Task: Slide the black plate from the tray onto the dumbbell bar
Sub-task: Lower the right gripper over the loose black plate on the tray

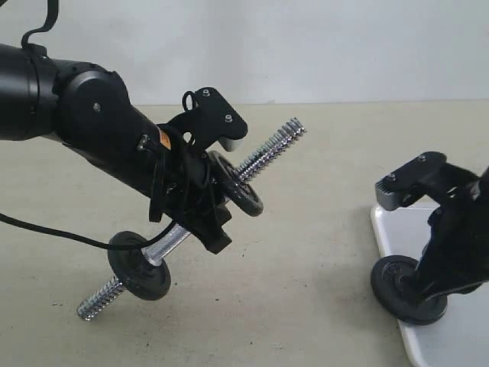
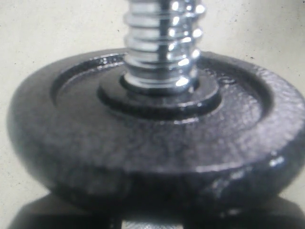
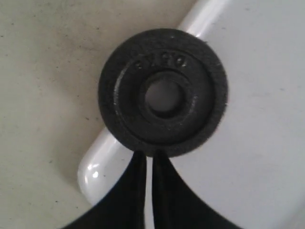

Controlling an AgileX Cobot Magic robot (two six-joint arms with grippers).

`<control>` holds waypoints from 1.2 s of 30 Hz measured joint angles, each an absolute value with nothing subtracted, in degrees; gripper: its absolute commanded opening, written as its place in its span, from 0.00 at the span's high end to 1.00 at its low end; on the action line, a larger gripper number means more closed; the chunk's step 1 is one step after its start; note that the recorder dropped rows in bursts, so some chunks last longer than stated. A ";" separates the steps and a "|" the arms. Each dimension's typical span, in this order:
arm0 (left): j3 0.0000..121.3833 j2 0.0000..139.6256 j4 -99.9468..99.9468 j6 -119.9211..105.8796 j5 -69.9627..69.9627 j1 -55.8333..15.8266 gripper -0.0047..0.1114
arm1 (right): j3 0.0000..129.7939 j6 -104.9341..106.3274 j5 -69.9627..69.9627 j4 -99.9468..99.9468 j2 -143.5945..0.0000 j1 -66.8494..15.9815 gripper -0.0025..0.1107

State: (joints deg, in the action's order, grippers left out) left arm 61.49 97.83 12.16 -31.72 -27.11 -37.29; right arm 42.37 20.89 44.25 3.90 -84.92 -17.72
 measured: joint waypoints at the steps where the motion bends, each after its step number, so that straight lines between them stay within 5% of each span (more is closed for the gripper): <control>1: 61.49 97.83 12.16 -31.72 -27.11 -37.29 0.92 | 42.91 22.56 44.43 5.93 -86.18 -17.72 0.98; 14: 61.49 97.83 12.16 -31.72 -28.78 -37.29 0.92 | 50.63 31.55 49.81 13.40 -92.85 -17.13 0.98; 25: 61.49 97.83 12.39 -31.95 -28.89 -37.29 0.92 | 50.63 42.60 51.38 29.69 -93.29 -2.35 0.98; 36: 61.49 97.83 12.39 -31.95 -28.89 -37.29 0.92 | 48.72 41.46 47.81 29.88 -93.29 -1.05 0.98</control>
